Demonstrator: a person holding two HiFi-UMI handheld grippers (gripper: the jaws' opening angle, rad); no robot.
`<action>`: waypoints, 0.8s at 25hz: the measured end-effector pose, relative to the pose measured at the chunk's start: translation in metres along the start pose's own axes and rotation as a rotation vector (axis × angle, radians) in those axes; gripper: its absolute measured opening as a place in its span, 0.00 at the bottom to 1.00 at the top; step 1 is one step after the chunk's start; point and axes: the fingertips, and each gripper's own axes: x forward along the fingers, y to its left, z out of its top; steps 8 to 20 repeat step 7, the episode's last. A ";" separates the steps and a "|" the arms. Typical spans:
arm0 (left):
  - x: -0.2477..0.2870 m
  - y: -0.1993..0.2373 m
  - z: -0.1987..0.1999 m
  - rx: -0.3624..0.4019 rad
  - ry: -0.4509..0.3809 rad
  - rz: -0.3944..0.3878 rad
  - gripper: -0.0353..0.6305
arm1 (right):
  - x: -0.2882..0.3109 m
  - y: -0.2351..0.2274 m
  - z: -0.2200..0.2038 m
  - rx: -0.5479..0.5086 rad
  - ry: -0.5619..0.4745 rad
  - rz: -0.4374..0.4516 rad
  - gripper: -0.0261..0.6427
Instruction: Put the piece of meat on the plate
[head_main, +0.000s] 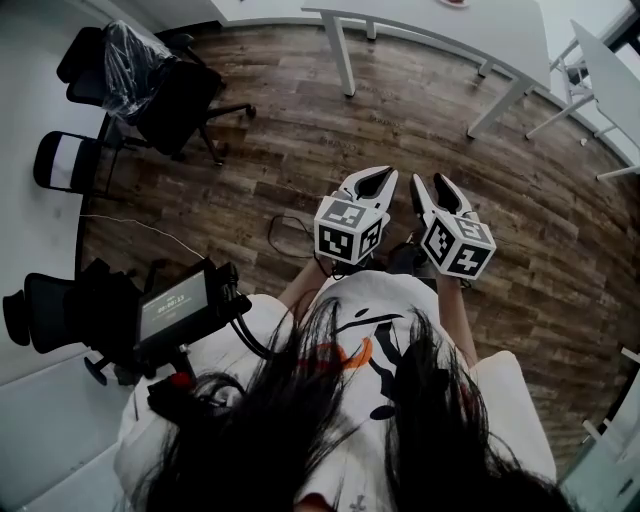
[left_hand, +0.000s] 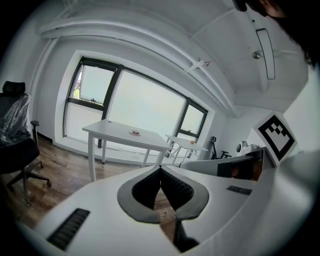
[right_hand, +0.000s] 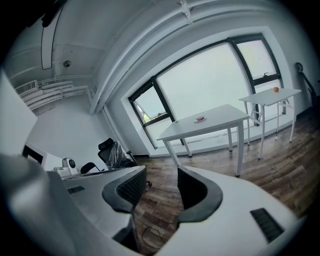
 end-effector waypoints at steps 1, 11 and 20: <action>-0.002 0.002 0.000 0.000 -0.001 -0.002 0.06 | 0.001 0.003 -0.001 0.000 0.001 -0.001 0.34; -0.004 -0.002 0.015 -0.005 -0.004 0.003 0.06 | -0.005 0.004 0.012 -0.003 0.007 -0.006 0.34; -0.004 -0.002 0.015 -0.005 -0.004 0.003 0.06 | -0.005 0.004 0.012 -0.003 0.007 -0.006 0.34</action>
